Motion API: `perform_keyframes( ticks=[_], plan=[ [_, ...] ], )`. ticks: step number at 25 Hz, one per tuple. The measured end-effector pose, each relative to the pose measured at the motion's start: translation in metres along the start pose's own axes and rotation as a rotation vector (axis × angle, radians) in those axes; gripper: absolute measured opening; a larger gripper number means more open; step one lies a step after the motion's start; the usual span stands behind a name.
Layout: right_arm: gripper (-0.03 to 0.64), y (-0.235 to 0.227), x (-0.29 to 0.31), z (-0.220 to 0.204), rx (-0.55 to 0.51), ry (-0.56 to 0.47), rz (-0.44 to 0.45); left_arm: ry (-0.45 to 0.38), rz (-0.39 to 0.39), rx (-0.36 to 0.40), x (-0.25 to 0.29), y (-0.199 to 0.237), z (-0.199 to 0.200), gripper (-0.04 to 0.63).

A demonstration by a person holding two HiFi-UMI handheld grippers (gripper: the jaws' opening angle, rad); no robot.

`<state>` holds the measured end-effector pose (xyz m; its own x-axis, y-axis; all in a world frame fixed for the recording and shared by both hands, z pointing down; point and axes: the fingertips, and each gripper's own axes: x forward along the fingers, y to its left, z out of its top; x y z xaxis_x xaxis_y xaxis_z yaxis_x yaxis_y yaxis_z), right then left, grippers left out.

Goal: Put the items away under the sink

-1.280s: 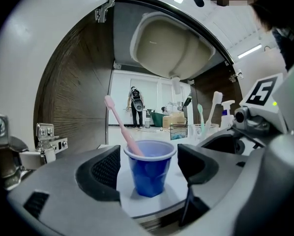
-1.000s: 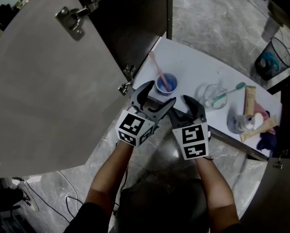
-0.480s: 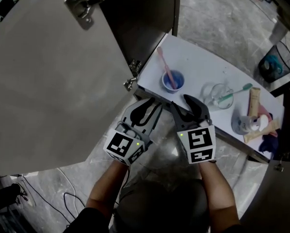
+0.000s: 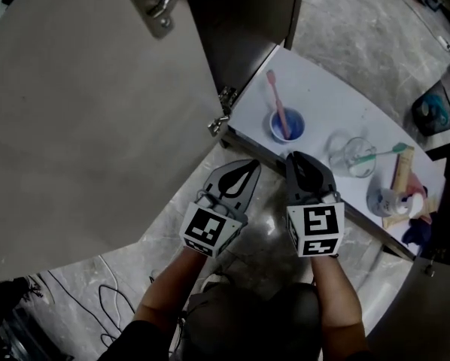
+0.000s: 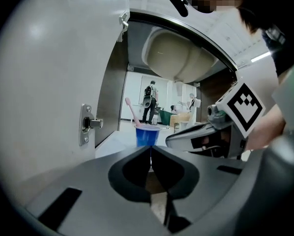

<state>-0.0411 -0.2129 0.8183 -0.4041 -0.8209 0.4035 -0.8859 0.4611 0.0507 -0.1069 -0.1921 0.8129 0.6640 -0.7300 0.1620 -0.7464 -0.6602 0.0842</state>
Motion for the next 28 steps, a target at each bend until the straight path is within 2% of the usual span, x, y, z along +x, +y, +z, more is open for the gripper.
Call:
perform_keyframes(
  ticks=[4,7,10,13,22,28],
  plan=[
    [0.046,-0.002,-0.013,-0.002,0.049,0.026,-0.069,0.056,-0.014,-0.051,0.004,-0.003,0.002,0.011],
    [0.044,0.002,-0.027,-0.002,0.047,0.029,-0.107,0.088,-0.038,-0.001,0.003,-0.015,0.014,0.011],
    [0.044,0.006,-0.039,0.009,0.036,0.030,-0.131,0.100,-0.006,0.018,-0.008,-0.020,0.033,0.011],
    [0.044,0.014,-0.060,0.035,0.026,0.030,-0.112,0.130,0.030,-0.031,-0.028,-0.024,0.058,0.011],
    [0.044,0.048,-0.144,0.132,0.074,0.093,-0.042,0.210,0.034,-0.099,-0.087,-0.056,0.163,0.011],
    [0.044,0.058,-0.194,0.201,0.115,0.117,-0.023,0.268,0.048,-0.195,-0.133,-0.085,0.231,0.011]
  ],
)
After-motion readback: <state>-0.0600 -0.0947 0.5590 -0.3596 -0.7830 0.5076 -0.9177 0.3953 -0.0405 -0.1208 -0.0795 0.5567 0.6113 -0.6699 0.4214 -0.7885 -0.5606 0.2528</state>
